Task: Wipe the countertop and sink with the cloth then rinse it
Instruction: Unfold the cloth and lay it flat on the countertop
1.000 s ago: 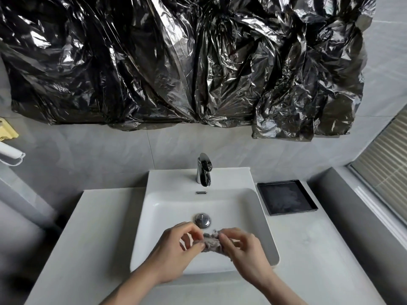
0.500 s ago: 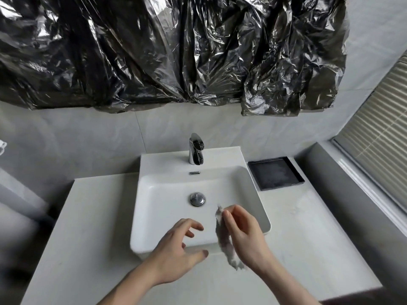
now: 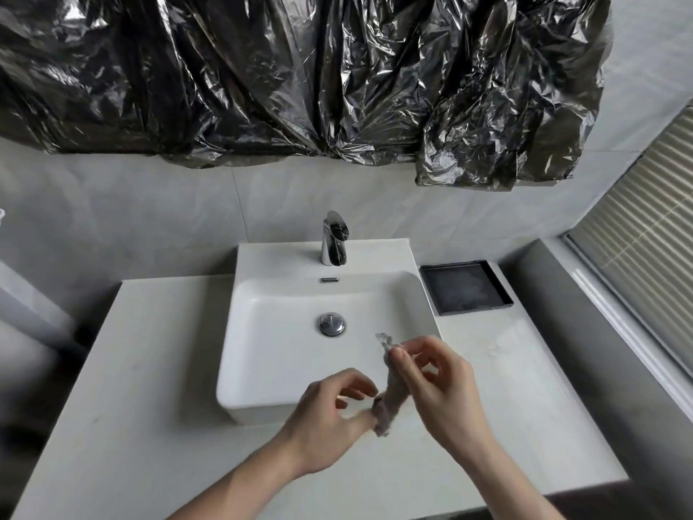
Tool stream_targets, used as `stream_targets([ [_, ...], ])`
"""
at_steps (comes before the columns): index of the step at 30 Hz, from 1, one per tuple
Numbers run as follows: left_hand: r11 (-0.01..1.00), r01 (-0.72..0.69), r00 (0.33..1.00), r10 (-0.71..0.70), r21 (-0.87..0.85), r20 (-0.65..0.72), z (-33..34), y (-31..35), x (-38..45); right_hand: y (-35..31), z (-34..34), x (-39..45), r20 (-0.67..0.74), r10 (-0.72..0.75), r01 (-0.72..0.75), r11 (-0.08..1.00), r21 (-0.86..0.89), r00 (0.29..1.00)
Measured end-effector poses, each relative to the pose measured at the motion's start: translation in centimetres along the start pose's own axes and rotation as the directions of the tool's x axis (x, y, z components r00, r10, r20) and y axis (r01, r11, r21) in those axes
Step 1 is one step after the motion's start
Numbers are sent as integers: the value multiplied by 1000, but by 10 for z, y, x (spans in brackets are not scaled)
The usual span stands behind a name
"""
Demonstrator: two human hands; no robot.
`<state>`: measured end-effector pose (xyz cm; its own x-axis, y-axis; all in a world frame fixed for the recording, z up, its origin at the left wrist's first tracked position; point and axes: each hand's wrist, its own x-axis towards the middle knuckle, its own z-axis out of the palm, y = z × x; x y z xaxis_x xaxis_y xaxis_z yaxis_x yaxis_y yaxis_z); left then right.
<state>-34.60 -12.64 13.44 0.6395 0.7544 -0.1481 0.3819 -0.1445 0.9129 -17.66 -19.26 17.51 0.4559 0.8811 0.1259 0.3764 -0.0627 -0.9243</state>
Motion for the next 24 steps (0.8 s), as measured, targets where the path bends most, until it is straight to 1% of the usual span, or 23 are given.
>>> stream_targets([
  [2, 999, -15, 1000, 13, 50, 28, 7, 0, -5, 0, 4, -2, 33, 18, -19, 1000, 14, 999],
  [4, 998, -15, 999, 18, 60, -51, 14, -2, -5, 0, 9, -3, 64, 68, -72, 995, 63, 996],
  [6, 999, -6, 989, 12, 39, -150, 14, -7, -1, 3, 9, -2, 52, 98, -103, 989, 106, 994],
  [9, 999, 16, 982, -23, -37, -187, 4, -14, -1, 8, 1, 1, 0, 127, -125, 976, 181, 992],
  [11, 1000, -19, 982, 17, -10, -188, -1, -13, -6, 10, -2, 1, -32, 140, -132, 976, 172, 990],
  [13, 999, -50, 984, 52, 16, -169, -4, -10, -11, 13, -1, -1, -34, 144, -136, 978, 161, 989],
  [16, 999, -16, 997, 20, 49, -78, 0, -5, -9, 12, 7, -3, 39, 118, -123, 981, 149, 992],
  [18, 998, 2, 999, 2, 67, -48, 5, -7, -4, 9, 11, -3, 103, 109, -124, 980, 154, 989],
  [20, 996, 10, 997, -3, 86, -82, 6, -15, -1, 9, 10, -3, 124, 106, -122, 983, 137, 987],
  [22, 994, 8, 992, 6, 111, -127, 2, -23, 0, 15, 5, -1, 84, 88, -94, 994, 63, 993],
  [24, 995, 2, 985, 15, 100, -170, -5, -26, -1, 25, -2, -1, 31, 69, -68, 998, -15, 997],
])
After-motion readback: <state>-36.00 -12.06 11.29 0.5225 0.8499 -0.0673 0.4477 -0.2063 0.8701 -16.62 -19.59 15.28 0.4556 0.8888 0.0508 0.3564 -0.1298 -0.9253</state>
